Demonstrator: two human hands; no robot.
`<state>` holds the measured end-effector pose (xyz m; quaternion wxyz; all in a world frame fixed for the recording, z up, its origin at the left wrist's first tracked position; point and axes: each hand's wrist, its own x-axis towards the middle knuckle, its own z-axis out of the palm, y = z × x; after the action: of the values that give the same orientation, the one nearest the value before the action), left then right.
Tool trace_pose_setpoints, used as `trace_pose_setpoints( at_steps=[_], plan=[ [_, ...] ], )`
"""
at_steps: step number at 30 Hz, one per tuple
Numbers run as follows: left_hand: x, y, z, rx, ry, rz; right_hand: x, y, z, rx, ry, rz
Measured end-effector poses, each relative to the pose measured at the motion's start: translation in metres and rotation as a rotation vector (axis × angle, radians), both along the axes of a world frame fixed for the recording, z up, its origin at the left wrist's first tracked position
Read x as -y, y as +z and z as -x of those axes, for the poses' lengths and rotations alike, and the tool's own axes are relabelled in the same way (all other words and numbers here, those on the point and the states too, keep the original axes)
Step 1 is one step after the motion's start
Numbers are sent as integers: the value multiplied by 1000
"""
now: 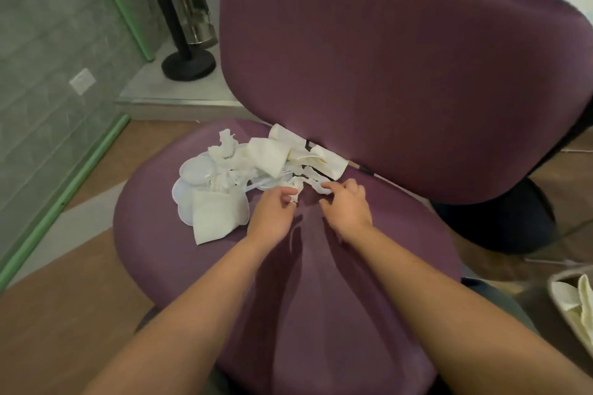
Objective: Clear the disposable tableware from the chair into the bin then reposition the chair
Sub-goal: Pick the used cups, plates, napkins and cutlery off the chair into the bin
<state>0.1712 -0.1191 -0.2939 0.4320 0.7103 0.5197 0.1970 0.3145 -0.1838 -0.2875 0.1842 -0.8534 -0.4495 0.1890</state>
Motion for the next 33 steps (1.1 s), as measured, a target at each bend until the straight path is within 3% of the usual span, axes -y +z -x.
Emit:
trace_pose_setpoints(
  at_steps=[6,11,17,22,24,26,33],
  plan=[
    [-8,-7,5,10,9,-16,-18,-15,-1,246,97,65],
    [-15,-9,4,69,26,4,-15,-23,0,255,88,-4],
    [-5,3,-4,254,20,94,9,-11,18,-25,153,-289],
    [13,17,4,423,35,392,25,3,41,-314,80,-474],
    [19,16,9,441,63,467,25,6,47,-437,-57,-491],
    [23,14,13,462,117,506,25,4,50,-430,-126,-480],
    [28,11,33,651,179,617,19,0,65,-503,-100,-422]
  ],
)
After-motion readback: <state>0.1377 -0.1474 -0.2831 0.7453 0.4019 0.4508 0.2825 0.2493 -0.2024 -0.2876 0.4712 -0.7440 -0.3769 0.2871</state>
